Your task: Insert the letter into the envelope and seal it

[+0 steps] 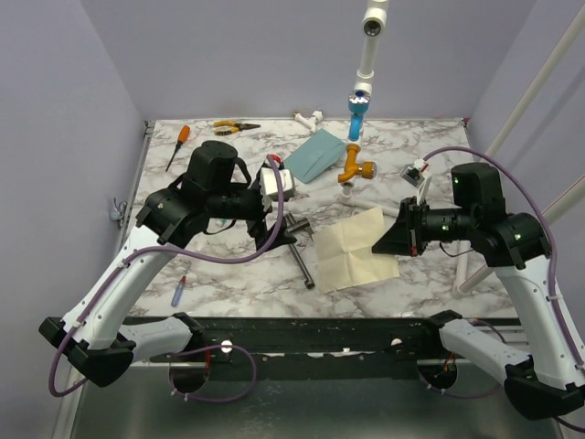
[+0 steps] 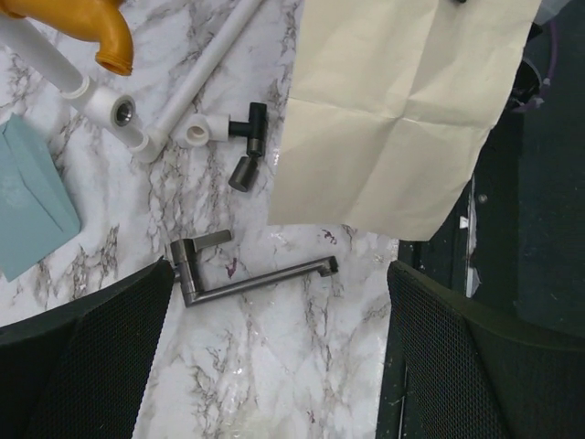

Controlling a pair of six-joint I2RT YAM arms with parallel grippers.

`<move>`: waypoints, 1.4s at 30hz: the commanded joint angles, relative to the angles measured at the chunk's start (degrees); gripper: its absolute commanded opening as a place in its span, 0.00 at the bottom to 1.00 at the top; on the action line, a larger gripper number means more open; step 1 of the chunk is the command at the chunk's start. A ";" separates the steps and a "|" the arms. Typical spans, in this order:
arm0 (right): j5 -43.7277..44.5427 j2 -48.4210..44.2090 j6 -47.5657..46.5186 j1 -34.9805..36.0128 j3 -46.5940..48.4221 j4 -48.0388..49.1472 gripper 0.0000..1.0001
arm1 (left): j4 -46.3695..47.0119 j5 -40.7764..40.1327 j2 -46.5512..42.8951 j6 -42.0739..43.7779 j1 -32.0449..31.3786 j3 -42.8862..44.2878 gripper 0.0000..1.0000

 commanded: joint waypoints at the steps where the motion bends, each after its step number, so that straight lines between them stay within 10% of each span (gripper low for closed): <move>1: -5.08 0.35 -2.08 -0.02 0.56 8.36 0.01 | -5.38 5.71 0.24 2.55 -0.26 0.85 0.99; 9: -5.98 5.58 -5.61 3.65 2.48 16.21 0.01 | -12.45 4.89 -0.98 7.09 -0.30 2.39 0.99; 16: 4.52 11.91 -8.87 24.23 4.19 21.71 0.01 | -17.18 1.58 -3.30 10.06 0.50 3.21 0.99; 42: -1.52 20.85 -34.01 26.00 15.36 12.42 0.01 | -22.67 -3.20 -6.85 12.72 4.96 4.43 0.86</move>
